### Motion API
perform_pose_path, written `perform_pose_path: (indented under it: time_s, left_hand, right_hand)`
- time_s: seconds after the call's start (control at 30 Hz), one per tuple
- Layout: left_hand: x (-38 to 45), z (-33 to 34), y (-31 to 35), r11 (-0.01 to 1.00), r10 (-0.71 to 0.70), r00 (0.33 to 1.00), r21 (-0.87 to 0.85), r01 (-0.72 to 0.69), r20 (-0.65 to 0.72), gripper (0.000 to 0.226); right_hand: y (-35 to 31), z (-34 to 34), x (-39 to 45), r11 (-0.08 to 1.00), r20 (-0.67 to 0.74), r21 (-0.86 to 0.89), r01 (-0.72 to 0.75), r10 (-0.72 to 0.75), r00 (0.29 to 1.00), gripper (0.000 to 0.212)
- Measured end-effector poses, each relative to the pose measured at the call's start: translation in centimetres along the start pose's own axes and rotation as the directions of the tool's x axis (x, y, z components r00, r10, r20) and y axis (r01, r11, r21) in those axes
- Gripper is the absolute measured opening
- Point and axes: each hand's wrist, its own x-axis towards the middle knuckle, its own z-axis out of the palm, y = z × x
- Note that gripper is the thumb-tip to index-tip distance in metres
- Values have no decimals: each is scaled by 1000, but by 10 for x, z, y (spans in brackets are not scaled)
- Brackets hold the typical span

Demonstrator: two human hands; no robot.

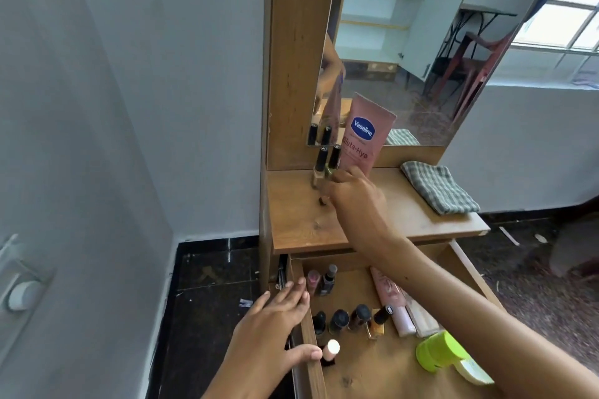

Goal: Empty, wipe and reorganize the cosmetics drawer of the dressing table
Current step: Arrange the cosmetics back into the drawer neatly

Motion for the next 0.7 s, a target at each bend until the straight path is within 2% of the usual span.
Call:
perform_pose_path:
  time_s: [0.1, 0.23, 0.43, 0.7]
  left_hand:
    - [-2, -1, 0, 1000, 8, 999, -16, -9, -47, 83]
    - [-4, -2, 3, 1000, 4, 999, -16, -5, -47, 81]
    - [-6, -2, 6, 1000, 1, 995, -10, -2, -98, 80]
    - [-7, -3, 6, 999, 6, 992, -40, -11, -126, 82]
  right_hand:
    - [2, -19, -22, 990, 17, 138, -12, 10, 1000, 28]
    - [20, -38, -54, 930, 200, 303, -209, 152, 968, 29]
    - [30, 6, -77, 907, 312, 250, -340, 257, 915, 26]
    - [30, 49, -76, 943, 333, 219, -250, 169, 928, 23]
